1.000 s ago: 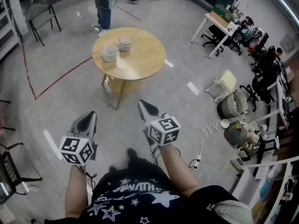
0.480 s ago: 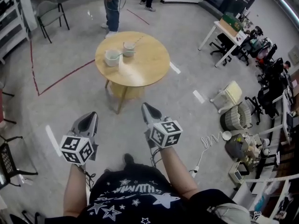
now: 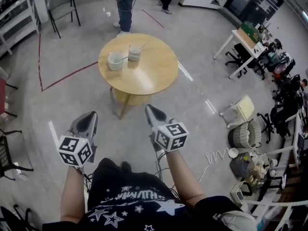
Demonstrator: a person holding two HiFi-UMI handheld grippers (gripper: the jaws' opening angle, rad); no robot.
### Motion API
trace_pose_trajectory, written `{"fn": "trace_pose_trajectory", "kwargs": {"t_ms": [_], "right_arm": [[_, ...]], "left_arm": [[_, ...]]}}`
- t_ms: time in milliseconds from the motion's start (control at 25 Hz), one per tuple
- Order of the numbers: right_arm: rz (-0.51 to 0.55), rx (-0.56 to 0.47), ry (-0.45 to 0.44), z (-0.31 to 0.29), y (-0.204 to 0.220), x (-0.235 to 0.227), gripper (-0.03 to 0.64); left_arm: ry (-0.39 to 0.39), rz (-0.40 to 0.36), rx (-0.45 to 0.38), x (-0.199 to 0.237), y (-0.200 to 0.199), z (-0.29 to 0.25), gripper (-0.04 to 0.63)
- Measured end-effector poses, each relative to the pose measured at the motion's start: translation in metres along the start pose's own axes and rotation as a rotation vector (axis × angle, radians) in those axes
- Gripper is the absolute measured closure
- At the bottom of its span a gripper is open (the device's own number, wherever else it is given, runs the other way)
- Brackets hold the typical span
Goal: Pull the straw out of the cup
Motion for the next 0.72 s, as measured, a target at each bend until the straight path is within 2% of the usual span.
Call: {"fn": "trace_pose_trajectory", "kwargs": {"t_ms": [440, 720], "right_arm": [[-0.030, 0.028, -0.030, -0.034, 0.003, -0.013, 0.617], [0.026, 0.048, -0.054, -0.061, -0.004, -0.027, 0.617]], "left_arm": [[-0.017, 0.016, 0.014, 0.000, -0.006, -0.039, 0.589], [0.006, 0.054, 0.025, 0.016, -0.014, -0.083, 0.589]]}}
Point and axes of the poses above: the fingertips, and each gripper's own axes: z backward along the fingers, x to its left, y out of its underside, the point moved 2 cm from there along z, backward along the fingers, and after that the axes turned 8 degrees about -y, right-handed, at the moved point
